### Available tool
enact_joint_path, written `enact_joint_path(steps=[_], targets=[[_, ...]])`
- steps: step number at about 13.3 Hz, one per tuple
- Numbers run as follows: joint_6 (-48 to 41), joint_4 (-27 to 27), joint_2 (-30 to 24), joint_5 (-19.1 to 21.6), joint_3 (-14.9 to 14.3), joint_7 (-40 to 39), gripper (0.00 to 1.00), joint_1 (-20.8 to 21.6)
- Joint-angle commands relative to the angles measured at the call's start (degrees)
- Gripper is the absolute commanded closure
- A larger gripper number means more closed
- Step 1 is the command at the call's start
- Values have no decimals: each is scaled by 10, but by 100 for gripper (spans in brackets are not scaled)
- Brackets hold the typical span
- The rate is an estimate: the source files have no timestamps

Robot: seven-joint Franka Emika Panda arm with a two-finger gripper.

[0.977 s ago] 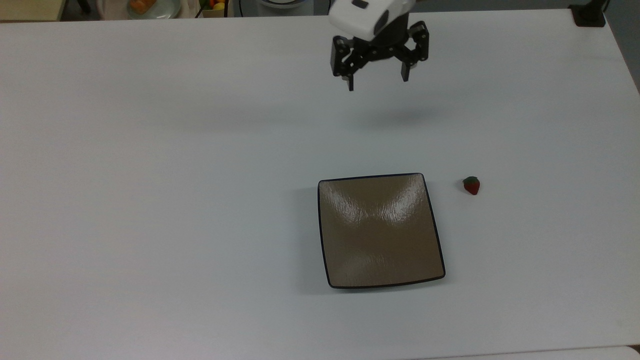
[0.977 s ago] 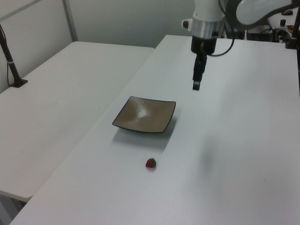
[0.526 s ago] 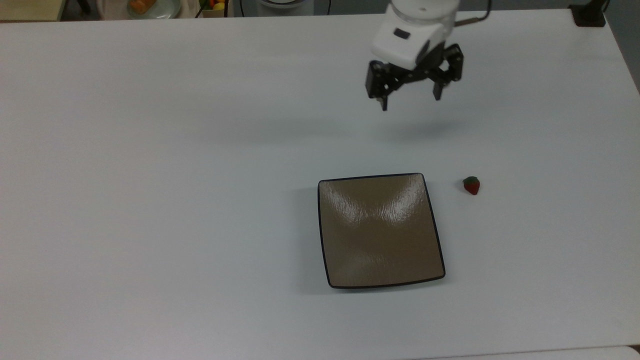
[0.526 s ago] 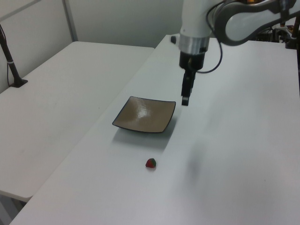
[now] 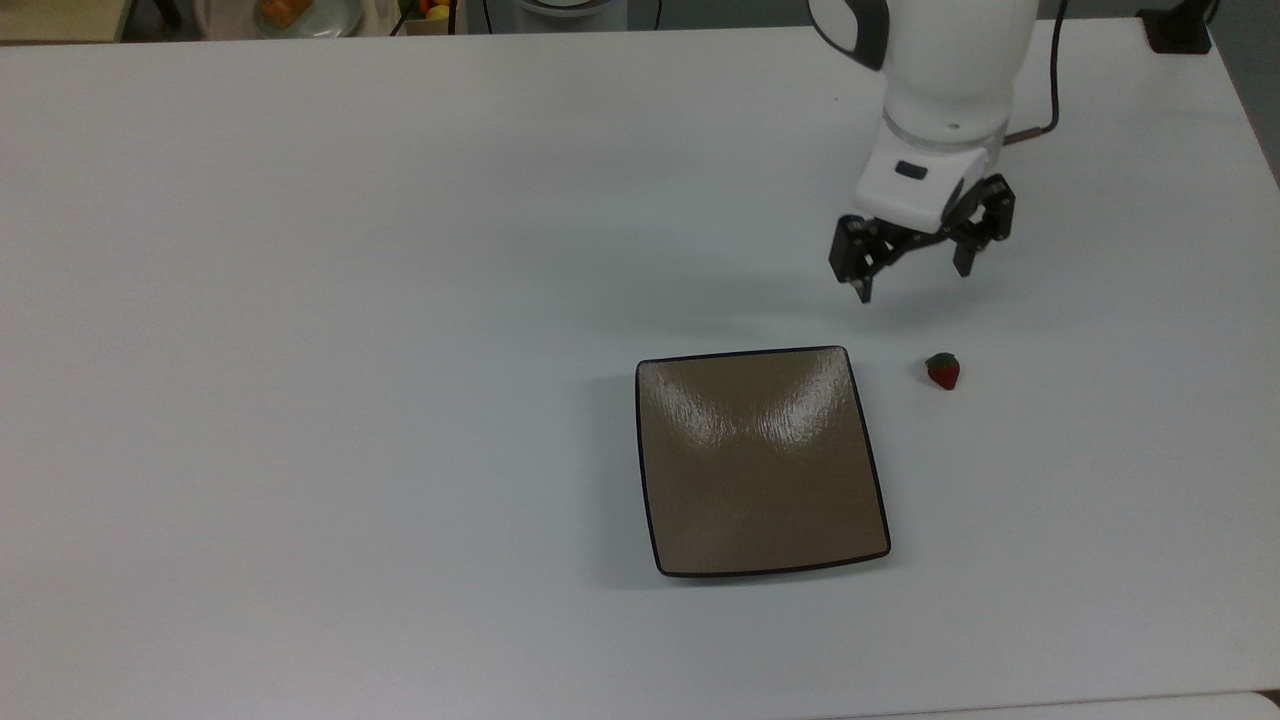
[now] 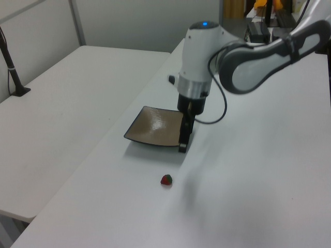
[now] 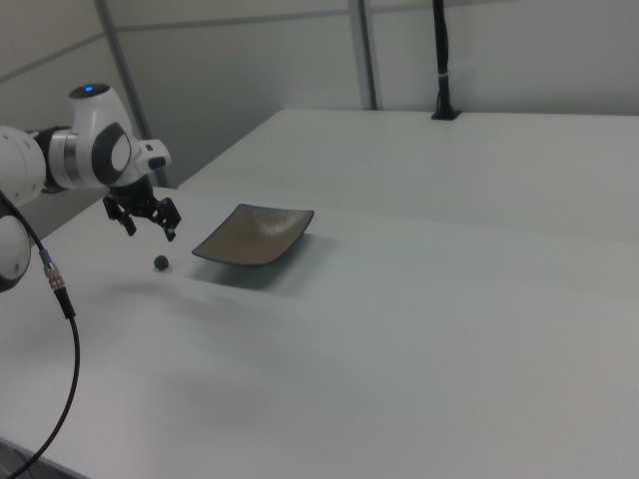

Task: Strawberries on a ceramic plate
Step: 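Move the open gripper over the red strawberry beside the plate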

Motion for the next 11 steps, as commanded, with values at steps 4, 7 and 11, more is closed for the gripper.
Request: enact_joint_path(steps=[4, 7, 11], targets=[[148, 10, 58, -15, -5, 10, 0, 24], [154, 8, 74, -32, -5, 10, 0, 27], [206, 8, 102, -42, -5, 10, 0, 40]])
